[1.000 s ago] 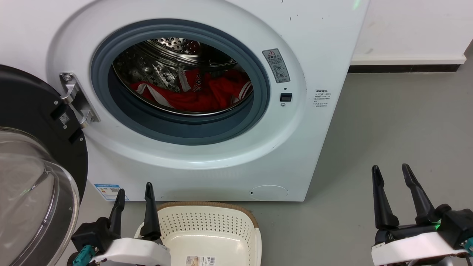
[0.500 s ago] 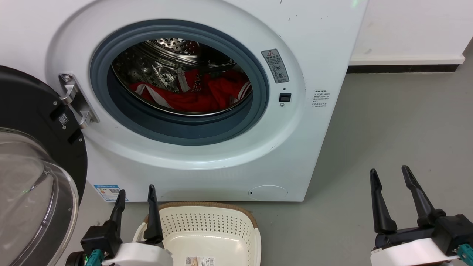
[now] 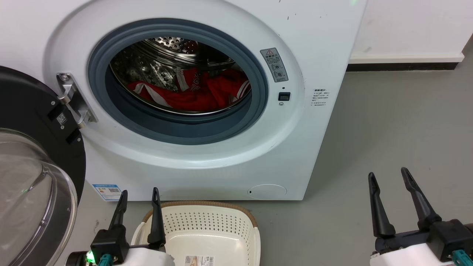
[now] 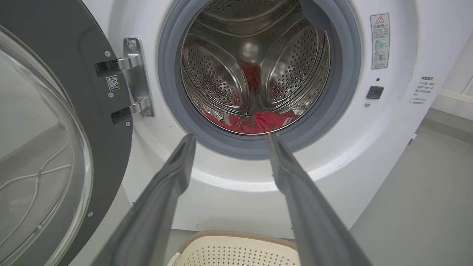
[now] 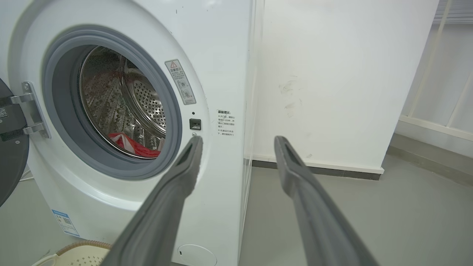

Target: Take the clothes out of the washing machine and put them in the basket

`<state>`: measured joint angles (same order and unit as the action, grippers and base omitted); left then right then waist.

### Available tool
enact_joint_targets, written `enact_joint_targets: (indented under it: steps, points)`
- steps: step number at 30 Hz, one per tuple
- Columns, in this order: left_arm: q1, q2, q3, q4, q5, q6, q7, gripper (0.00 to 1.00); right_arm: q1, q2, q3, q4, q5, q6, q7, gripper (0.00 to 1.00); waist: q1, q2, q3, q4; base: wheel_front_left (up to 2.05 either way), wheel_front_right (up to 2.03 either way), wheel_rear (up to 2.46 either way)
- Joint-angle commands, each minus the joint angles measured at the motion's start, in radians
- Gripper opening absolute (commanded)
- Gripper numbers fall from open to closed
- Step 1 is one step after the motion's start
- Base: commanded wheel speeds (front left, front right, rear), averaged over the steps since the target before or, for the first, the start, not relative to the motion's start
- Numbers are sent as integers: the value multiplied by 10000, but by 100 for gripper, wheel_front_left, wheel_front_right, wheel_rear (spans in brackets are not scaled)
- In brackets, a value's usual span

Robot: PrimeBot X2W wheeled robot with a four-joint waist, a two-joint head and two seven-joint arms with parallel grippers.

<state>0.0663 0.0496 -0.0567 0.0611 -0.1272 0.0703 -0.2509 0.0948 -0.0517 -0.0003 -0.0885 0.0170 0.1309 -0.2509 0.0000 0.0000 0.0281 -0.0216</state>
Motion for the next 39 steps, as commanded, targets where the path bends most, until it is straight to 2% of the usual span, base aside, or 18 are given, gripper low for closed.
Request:
enact_joint_targets:
  steps: [1,5,28,33,39]
  points:
    - [104,12,-13,-32,216,36,-107,100,121,26,4,-52,-216,-3,-89,100,0,0,6,-4,0,0,0]
    - [144,12,-33,-35,484,82,-172,100,170,27,41,-88,-505,-3,-167,100,0,0,24,-9,0,0,0]
    - [-40,11,-38,116,396,118,-149,100,114,27,122,171,-316,-3,-149,100,0,0,168,-10,0,0,0]
    - [-783,11,81,557,298,-189,-147,100,-200,27,182,140,-299,-3,-147,100,0,0,522,-123,0,0,0]
    - [-2853,305,199,1958,587,-800,-147,100,-597,27,212,76,-277,-3,-147,100,0,0,1362,-412,0,0,0]
